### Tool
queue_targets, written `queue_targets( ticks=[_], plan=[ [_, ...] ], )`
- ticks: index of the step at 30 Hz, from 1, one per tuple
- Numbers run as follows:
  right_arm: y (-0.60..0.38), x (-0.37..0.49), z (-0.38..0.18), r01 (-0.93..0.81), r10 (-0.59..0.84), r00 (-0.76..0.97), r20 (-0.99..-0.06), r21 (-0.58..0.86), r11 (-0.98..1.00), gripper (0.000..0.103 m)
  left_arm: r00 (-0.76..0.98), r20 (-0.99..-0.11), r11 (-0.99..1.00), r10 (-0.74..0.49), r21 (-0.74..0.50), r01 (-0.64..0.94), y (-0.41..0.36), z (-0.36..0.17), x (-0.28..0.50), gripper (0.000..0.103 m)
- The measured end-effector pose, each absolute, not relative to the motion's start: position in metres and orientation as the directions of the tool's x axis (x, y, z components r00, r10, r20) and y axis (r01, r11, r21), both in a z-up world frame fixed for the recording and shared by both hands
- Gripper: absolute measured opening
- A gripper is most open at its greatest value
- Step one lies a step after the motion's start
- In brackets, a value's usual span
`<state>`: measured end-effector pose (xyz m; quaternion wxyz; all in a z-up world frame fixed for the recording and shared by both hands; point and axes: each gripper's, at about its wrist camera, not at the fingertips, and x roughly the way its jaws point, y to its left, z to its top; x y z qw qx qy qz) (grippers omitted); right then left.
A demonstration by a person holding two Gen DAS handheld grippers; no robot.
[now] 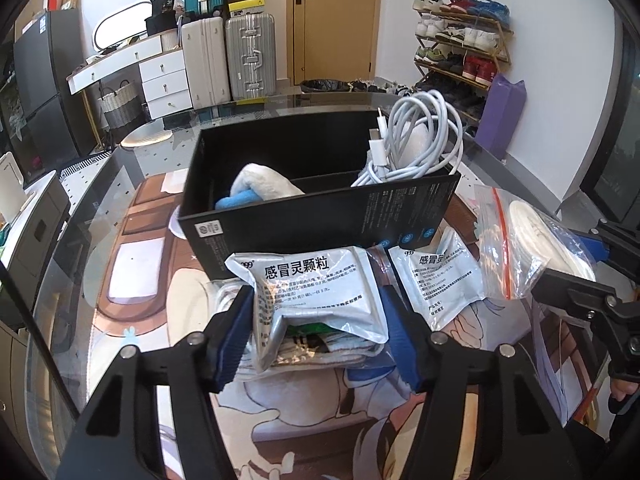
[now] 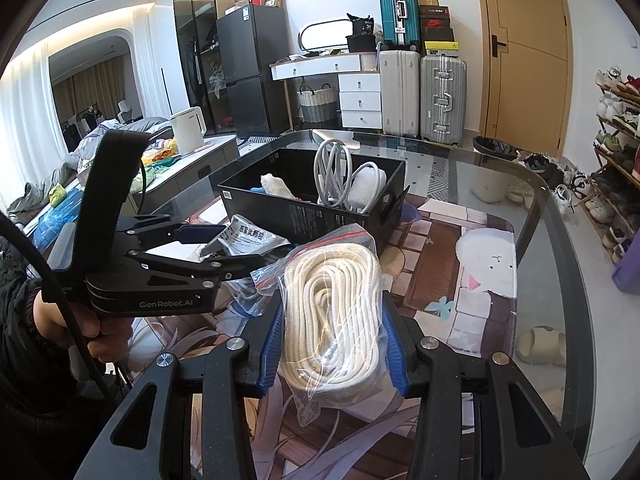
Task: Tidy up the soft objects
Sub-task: 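Carry the sachet over the box with the left tool while the right tool carries the rope bag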
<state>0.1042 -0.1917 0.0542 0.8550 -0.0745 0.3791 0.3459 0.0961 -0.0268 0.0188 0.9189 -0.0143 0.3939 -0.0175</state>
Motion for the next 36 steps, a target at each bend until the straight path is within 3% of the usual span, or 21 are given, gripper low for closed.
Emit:
queue_targets(
  ticks=[23, 36],
  plan=[
    [-0.191, 0.103, 0.09, -0.64, 0.552, 0.555, -0.622, 0.105, 0.761, 0.044, 0.777, -0.628, 0.998, -0.037, -0.067, -0.006, -0.005, 0.062, 0.09, 0.061],
    [-0.179, 0.135, 0.122, -0.626, 0.587, 0.569, -0.576, 0.16, 0.764, 0.044, 0.816, -0.578, 0.997, -0.032, -0.073, -0.012, 0.004, 0.091, 0.102, 0.061]
  ],
)
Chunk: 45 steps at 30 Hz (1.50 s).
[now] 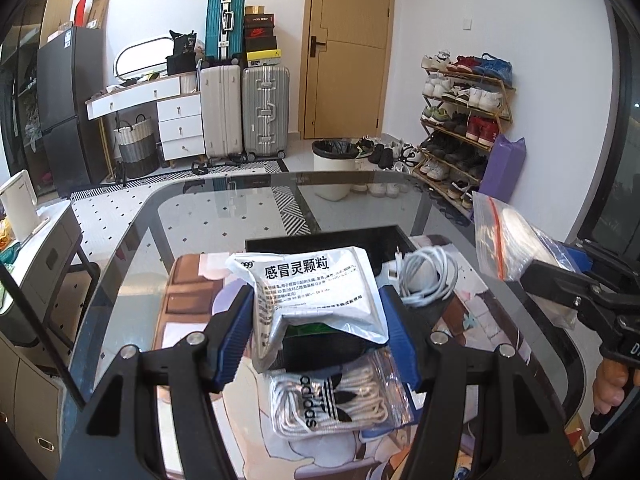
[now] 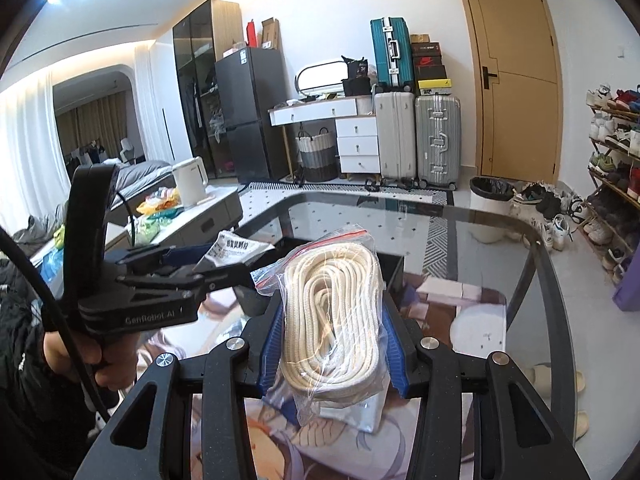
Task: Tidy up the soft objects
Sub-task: 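Carry the sachet over the box with the left tool while the right tool carries the rope bag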
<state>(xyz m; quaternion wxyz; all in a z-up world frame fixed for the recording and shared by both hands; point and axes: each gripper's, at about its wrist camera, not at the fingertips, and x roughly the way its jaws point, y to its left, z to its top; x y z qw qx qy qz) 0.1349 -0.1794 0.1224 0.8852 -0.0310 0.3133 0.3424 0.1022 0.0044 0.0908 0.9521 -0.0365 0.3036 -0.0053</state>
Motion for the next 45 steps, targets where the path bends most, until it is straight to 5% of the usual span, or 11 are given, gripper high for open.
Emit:
queue_targets(
  ticks=[45],
  plan=[
    [-0.11, 0.241, 0.109, -0.616, 0.524, 0.512, -0.681, 0.134, 0.776, 0.044, 0.777, -0.629, 0.994, -0.013, -0.092, -0.058, 0.024, 0.075, 0.167, 0.062]
  ],
)
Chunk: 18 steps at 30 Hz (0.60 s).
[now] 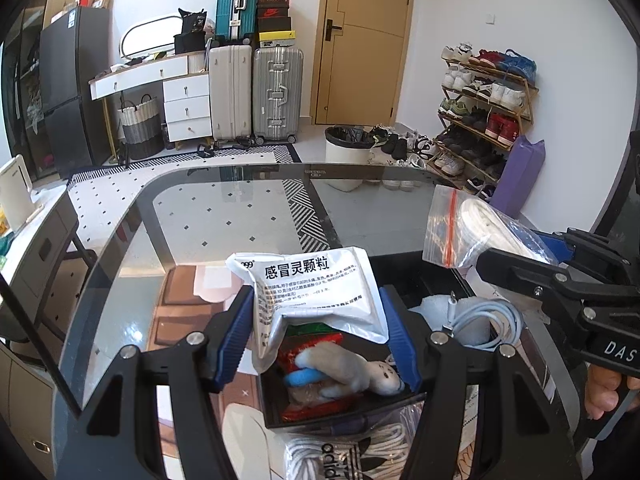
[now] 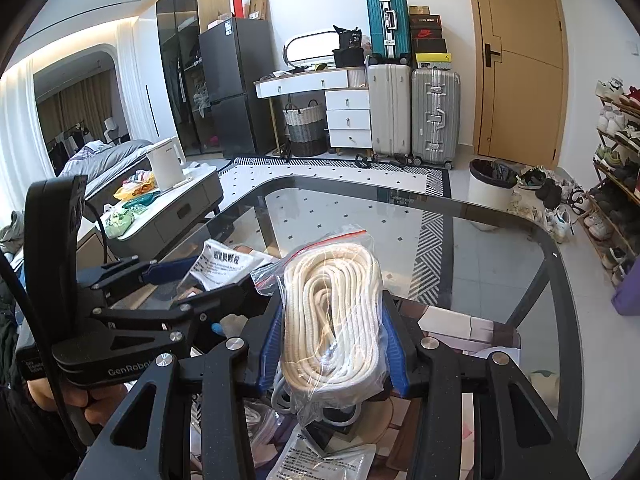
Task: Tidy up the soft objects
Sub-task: 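Carry the sachet over the box with the left tool while the right tool carries the rope bag, then open the left tool to drop the sachet into the box while the right tool releases the rope bag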
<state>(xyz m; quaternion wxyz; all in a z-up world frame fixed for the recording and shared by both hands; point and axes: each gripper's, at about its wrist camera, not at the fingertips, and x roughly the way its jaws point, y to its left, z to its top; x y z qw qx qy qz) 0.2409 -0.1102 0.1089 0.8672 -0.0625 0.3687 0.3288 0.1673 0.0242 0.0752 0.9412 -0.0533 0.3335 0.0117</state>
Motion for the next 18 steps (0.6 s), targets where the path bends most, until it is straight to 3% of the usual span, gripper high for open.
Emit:
queue_targets(
  ticks=[12, 15, 18],
  plan=[
    [-0.101, 0.257, 0.099, -0.63, 0.505, 0.457, -0.732, 0.135, 0.765, 0.044, 0.762, -0.647, 0.997, -0.016, -0.067, -0.037, 0.028, 0.074, 0.181, 0.062],
    [-0.101, 0.258, 0.098, -0.642, 0.517, 0.449, -0.729, 0.14, 0.754, 0.049, 0.758, -0.652, 0.998, -0.02, -0.058, -0.023, 0.024, 0.071, 0.179, 0.064],
    [-0.102, 0.255, 0.1, -0.645, 0.529, 0.456, -0.716, 0.144, 0.75, 0.064, 0.762, -0.648, 0.999, -0.02, -0.051, -0.017, 0.022, 0.073, 0.177, 0.07]
  ],
)
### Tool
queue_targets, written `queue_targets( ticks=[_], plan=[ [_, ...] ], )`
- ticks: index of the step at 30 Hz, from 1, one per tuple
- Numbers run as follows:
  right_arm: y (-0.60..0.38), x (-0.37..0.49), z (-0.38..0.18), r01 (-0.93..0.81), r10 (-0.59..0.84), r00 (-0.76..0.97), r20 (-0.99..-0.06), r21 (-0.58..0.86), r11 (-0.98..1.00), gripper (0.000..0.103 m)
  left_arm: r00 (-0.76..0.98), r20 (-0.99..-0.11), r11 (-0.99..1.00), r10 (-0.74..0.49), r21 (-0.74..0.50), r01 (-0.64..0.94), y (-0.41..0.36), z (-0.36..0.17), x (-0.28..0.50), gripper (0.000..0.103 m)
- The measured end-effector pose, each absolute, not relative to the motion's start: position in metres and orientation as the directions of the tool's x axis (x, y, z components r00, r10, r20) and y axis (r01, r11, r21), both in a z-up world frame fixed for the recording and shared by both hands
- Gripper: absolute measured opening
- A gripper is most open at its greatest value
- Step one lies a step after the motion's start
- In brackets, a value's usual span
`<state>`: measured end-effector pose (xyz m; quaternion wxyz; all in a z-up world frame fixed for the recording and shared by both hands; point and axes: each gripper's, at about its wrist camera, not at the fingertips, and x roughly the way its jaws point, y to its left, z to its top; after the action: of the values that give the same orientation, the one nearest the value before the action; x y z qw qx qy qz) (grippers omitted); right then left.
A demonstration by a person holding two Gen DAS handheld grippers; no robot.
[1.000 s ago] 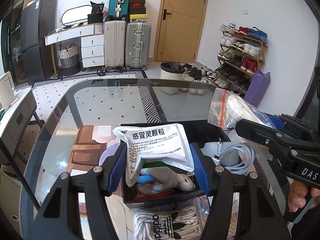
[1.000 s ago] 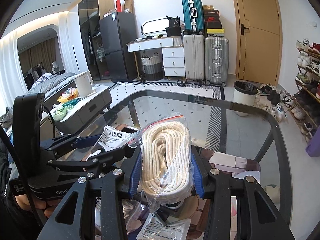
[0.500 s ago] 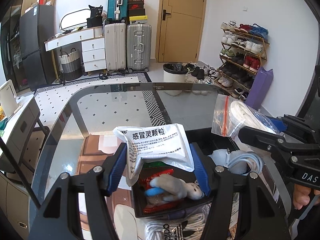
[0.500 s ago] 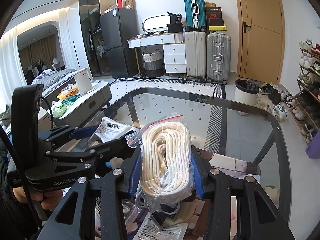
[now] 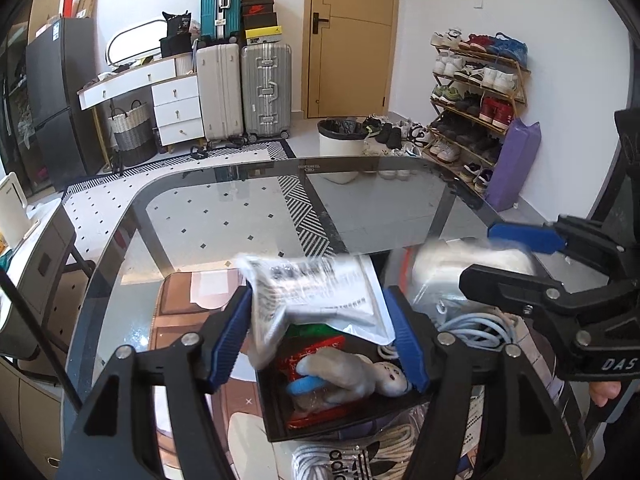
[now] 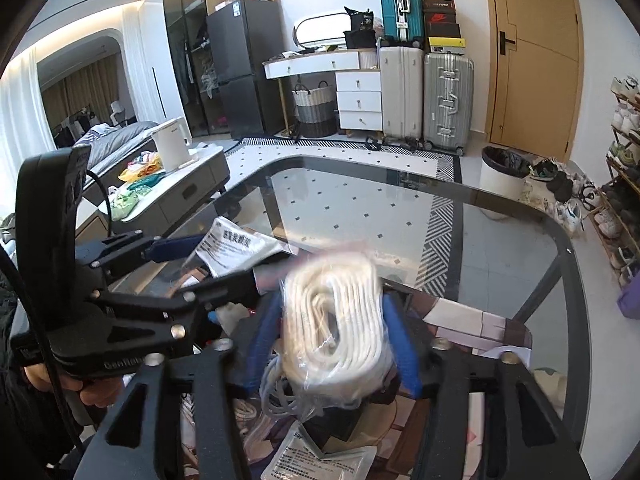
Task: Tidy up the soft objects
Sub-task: 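Open the left tool to drop the sachet into the box while the right tool releases the rope bag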
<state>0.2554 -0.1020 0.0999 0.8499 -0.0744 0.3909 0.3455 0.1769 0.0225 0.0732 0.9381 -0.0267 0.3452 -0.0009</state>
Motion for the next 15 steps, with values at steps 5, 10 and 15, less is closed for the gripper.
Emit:
queue_targets(
  ticks=[5, 10, 15],
  plan=[
    [-0.111, 0.25, 0.103, -0.642, 0.529, 0.473, -0.704, 0.135, 0.754, 0.072, 0.773, -0.634, 0.998, -0.021, -0.061, -0.023, 0.025, 0.077, 0.169, 0.088],
    [-0.127, 0.237, 0.106, -0.633, 0.538, 0.498, -0.68, 0.138, 0.761, 0.091, 0.783, -0.622, 0.997, -0.017, -0.07, -0.034, 0.03, 0.079, 0.157, 0.103],
    [-0.141, 0.221, 0.106, -0.629, 0.544, 0.509, -0.667, 0.144, 0.764, 0.099, 0.782, -0.623, 0.998, -0.001, -0.049, -0.037, 0.028, 0.073, 0.145, 0.103]
  ],
)
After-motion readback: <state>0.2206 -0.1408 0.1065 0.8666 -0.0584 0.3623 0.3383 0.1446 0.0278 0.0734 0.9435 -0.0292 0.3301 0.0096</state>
